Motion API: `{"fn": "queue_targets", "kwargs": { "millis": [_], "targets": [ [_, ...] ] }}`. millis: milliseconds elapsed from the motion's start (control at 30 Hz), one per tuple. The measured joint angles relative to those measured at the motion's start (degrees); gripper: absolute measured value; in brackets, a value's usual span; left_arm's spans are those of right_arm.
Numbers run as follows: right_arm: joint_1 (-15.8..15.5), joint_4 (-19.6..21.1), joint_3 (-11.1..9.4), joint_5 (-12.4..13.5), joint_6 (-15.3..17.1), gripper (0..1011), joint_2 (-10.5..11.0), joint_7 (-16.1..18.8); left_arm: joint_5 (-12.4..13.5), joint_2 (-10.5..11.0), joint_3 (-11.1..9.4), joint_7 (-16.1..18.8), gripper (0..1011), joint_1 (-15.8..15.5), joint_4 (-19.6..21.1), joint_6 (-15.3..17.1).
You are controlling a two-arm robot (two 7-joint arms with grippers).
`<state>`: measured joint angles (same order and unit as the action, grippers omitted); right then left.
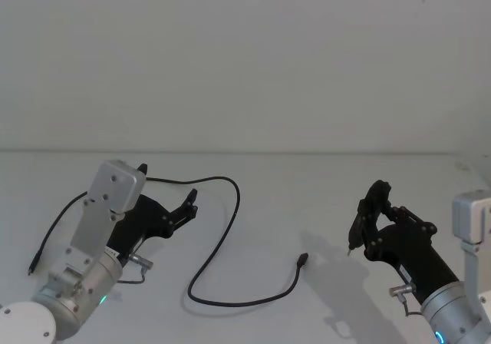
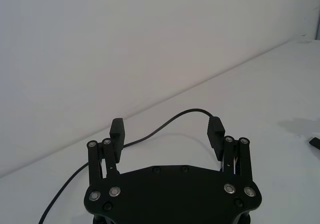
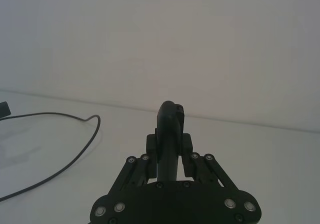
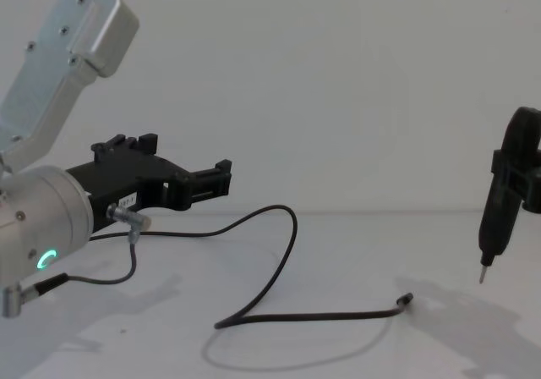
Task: Pick up the data cable with the one hand.
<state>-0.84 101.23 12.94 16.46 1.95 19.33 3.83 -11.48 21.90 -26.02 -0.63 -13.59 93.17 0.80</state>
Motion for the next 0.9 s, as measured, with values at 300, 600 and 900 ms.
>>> {"fn": "queue_targets", "kwargs": {
  "millis": [300, 600, 900],
  "targets": [
    [0.0, 0.0, 0.0, 0.0, 0.0, 279, 0.0, 0.0, -0.2, 0.2, 0.0, -1.1, 1001, -0.4, 0.0, 0.3],
    [0.0, 0.0, 0.0, 0.0, 0.0, 279, 0.0, 0.0, -2.1, 1.9, -0.3, -6.2, 1002, -1.5, 0.8, 2.7],
    [0.0, 0.0, 0.0, 0.0, 0.0, 279, 0.0, 0.0, -4.7, 4.6, -0.7, -13.4, 1001, -2.7, 3.1, 6.7]
  ]
}}
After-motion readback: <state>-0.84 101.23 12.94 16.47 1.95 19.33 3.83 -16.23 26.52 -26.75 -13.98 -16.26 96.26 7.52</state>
